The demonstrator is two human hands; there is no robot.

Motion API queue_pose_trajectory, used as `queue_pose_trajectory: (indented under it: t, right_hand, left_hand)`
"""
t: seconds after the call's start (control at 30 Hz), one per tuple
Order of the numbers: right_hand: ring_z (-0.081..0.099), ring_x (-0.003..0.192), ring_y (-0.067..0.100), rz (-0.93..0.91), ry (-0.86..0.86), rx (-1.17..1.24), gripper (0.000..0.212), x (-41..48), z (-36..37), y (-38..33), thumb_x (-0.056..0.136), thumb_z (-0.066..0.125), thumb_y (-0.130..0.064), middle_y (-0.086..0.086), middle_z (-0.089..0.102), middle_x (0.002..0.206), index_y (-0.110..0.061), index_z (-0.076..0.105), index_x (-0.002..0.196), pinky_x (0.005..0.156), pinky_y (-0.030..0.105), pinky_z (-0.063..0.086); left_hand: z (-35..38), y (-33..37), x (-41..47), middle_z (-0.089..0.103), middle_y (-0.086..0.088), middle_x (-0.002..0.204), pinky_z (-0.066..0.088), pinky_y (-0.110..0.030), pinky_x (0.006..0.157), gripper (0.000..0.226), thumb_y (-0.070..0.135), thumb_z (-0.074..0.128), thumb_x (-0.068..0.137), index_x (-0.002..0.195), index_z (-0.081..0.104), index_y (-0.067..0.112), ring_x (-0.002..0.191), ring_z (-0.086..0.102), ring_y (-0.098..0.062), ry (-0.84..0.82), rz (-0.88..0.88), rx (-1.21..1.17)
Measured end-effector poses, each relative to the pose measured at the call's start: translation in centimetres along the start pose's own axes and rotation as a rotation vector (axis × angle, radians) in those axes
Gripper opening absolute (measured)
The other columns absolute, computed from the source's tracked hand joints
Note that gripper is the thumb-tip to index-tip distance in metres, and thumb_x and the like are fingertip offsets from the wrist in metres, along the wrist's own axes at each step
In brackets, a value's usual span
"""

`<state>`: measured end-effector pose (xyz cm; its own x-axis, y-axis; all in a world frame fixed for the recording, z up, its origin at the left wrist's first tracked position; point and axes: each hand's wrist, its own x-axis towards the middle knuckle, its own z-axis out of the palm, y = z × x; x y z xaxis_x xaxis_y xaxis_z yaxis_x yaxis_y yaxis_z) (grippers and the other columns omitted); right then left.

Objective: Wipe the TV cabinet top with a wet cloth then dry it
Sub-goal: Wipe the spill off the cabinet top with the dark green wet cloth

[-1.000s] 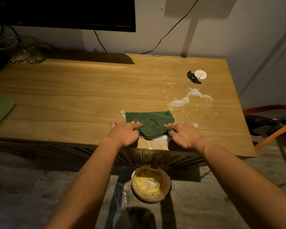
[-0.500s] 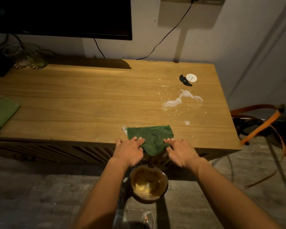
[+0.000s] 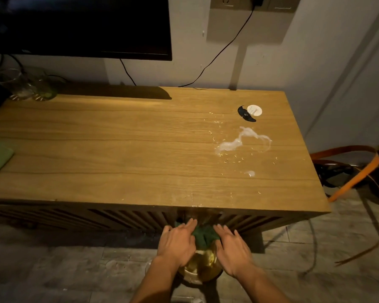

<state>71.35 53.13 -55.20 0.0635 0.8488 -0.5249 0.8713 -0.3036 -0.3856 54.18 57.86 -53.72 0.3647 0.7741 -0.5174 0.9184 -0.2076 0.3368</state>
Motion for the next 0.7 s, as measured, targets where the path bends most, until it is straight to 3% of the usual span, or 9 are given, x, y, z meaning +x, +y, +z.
queue_pose_trajectory:
  t: [0.07,0.13,0.2,0.33,0.47,0.57,0.7]
  right_hand:
    - [0.039,0.138,0.017,0.032,-0.06,-0.042,0.049,1.5,0.3,0.8,0.1,0.037,-0.03,-0.006,0.046,0.149,-0.028,0.038,0.148,0.115,0.031,0.027]
    - [0.05,0.127,0.019,0.037,-0.1,-0.082,0.045,3.0,0.2,1.8,0.098,0.037,-0.033,-0.005,0.055,0.138,-0.031,0.044,0.143,0.106,0.03,0.036]
    - [0.051,0.125,0.017,0.034,-0.13,-0.1,0.044,3.8,0.2,2.9,0.097,0.038,-0.034,-0.006,0.058,0.135,-0.033,0.048,0.139,0.107,0.03,0.035]
    - [0.038,0.139,0.014,0.041,-0.125,-0.067,0.048,3.8,0.8,3.9,0.098,0.039,-0.034,-0.004,0.045,0.15,-0.038,0.039,0.146,0.116,0.029,0.022]
    - [0.038,0.139,0.016,0.058,-0.194,-0.081,0.042,3.2,0.1,4.1,0.099,0.042,-0.033,-0.006,0.044,0.15,-0.038,0.046,0.141,0.117,0.031,0.021]
    - [0.048,0.13,0.017,0.06,-0.282,-0.098,0.037,2.3,-1.0,2.9,0.097,0.045,-0.036,-0.006,0.055,0.138,-0.038,0.052,0.134,0.113,0.031,0.028]
    - [0.057,0.115,0.012,0.099,-0.438,-0.067,0.033,1.0,-4.3,0.5,0.087,0.058,-0.032,-0.004,0.064,0.118,-0.032,0.066,0.119,0.104,0.029,0.042]
  left_hand:
    - [0.9,-0.7,1.6,0.043,0.007,0.153,0.029,-0.041,0.109,0.056,0.03,0.038,0.096,0.151,0.031,0.034,0.134,0.046,-0.018,-0.091,-0.036,-0.002]
    - [1.6,-1.4,2.9,0.058,-0.003,0.139,0.035,-0.041,0.105,0.054,0.03,0.039,0.093,0.147,0.037,0.037,0.127,0.053,-0.026,-0.184,-0.067,0.014]
    - [2.2,-2.0,3.8,0.062,-0.01,0.131,0.042,-0.04,0.102,0.053,0.031,0.04,0.091,0.143,0.04,0.041,0.122,0.055,-0.032,-0.237,-0.076,-0.014]
    - [2.1,-2.6,3.7,0.065,-0.011,0.125,0.046,-0.037,0.098,0.056,0.029,0.04,0.089,0.141,0.038,0.047,0.118,0.058,-0.032,-0.227,-0.091,-0.085]
    - [0.7,-2.8,2.9,0.062,-0.013,0.129,0.045,-0.037,0.1,0.058,0.027,0.041,0.088,0.142,0.037,0.048,0.12,0.056,-0.034,-0.242,-0.085,-0.125]
    - [-0.9,-3.2,2.5,0.06,-0.013,0.133,0.045,-0.039,0.104,0.056,0.023,0.041,0.09,0.141,0.044,0.045,0.124,0.053,-0.034,-0.287,-0.076,-0.127]
    - [-4.1,-3.4,1.7,0.058,-0.011,0.138,0.04,-0.033,0.11,0.049,0.016,0.044,0.089,0.134,0.058,0.032,0.129,0.051,-0.028,-0.467,-0.085,-0.121]
